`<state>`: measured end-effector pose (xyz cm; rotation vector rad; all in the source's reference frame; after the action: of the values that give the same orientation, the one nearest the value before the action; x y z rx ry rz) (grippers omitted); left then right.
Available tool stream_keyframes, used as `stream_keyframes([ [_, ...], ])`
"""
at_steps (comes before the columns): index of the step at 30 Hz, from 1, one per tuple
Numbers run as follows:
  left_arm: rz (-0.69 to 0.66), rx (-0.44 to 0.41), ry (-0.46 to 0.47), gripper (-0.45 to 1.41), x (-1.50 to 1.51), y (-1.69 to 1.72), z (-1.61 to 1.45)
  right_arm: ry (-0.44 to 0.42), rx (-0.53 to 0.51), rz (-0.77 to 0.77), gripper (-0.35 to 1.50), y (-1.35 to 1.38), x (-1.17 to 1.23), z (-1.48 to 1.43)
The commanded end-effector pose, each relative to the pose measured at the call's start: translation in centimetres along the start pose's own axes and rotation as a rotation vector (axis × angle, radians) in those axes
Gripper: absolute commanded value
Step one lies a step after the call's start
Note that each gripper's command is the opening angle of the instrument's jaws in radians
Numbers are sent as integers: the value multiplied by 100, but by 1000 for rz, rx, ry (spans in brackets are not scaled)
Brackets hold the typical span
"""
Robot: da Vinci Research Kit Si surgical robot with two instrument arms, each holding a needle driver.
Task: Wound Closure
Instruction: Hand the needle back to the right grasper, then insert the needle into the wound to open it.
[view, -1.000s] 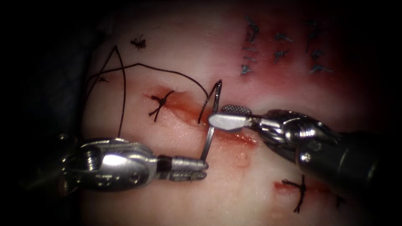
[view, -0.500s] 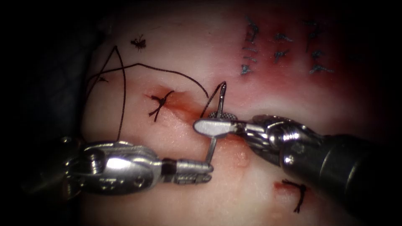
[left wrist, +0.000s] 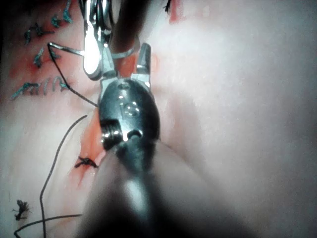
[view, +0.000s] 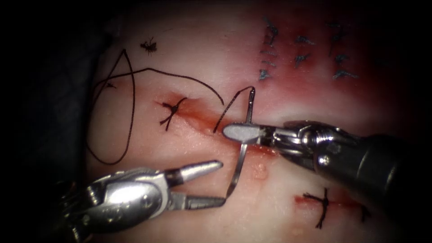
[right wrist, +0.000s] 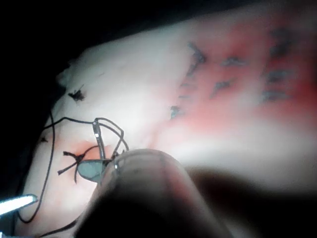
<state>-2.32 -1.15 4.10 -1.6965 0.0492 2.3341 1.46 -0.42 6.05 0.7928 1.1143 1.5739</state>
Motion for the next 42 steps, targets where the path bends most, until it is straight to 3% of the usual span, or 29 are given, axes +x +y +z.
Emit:
stream_keyframes([
  [1,-1,-13,-2,78,-3,-7,4,7,5,-20,-35,4,7,4],
  [5,-32,-33,-75,27,-20,-30,-6,54,10,-106,-35,3,14,5],
  [7,-25,-110,-147,-33,-31,-40,-4,67,8,-132,-35,2,16,6],
  [10,-8,-215,-265,-35,-55,-59,10,98,19,-171,-35,0,22,6],
  [18,10,-248,-460,-35,-103,-84,52,124,-41,-327,-35,-3,22,7],
  [25,13,-275,-527,-35,-111,-82,72,133,-77,-404,-35,-2,22,7],
  [42,21,-448,-713,-35,-128,-95,95,128,-83,-505,-35,-1,15,6],
])
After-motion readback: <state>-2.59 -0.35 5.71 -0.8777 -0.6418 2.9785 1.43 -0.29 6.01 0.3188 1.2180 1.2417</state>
